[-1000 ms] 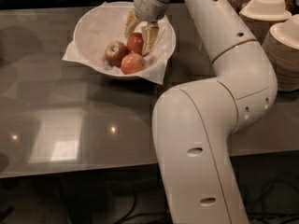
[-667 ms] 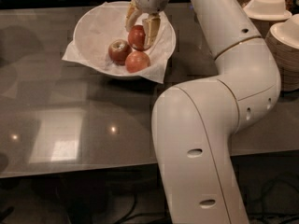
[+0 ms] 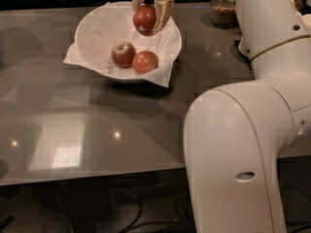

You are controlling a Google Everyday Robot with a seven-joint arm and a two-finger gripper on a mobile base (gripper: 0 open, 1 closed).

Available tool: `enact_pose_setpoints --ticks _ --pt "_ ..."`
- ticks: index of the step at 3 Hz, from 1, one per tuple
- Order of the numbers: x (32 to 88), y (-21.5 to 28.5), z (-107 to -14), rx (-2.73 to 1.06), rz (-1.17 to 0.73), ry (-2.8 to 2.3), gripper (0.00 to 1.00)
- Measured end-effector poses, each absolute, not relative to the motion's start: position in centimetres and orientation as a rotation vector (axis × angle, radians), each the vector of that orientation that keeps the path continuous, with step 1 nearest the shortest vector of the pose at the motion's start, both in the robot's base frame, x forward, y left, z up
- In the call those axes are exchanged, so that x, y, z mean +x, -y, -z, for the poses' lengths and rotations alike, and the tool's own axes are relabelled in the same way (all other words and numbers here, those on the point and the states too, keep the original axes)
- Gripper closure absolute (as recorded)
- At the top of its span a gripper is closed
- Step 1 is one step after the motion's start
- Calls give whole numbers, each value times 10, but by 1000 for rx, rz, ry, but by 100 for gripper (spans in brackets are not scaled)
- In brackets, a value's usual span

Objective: Pick apple from white bowl

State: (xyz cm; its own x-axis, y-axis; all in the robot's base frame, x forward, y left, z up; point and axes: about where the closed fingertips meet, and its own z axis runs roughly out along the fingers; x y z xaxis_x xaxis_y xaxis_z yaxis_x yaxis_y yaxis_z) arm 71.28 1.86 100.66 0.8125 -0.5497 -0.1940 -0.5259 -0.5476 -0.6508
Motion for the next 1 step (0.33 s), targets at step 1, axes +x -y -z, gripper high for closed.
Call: enact_pose_setpoints --ticks 1 --pt "688 -15 -1025 -2201 36 -724 100"
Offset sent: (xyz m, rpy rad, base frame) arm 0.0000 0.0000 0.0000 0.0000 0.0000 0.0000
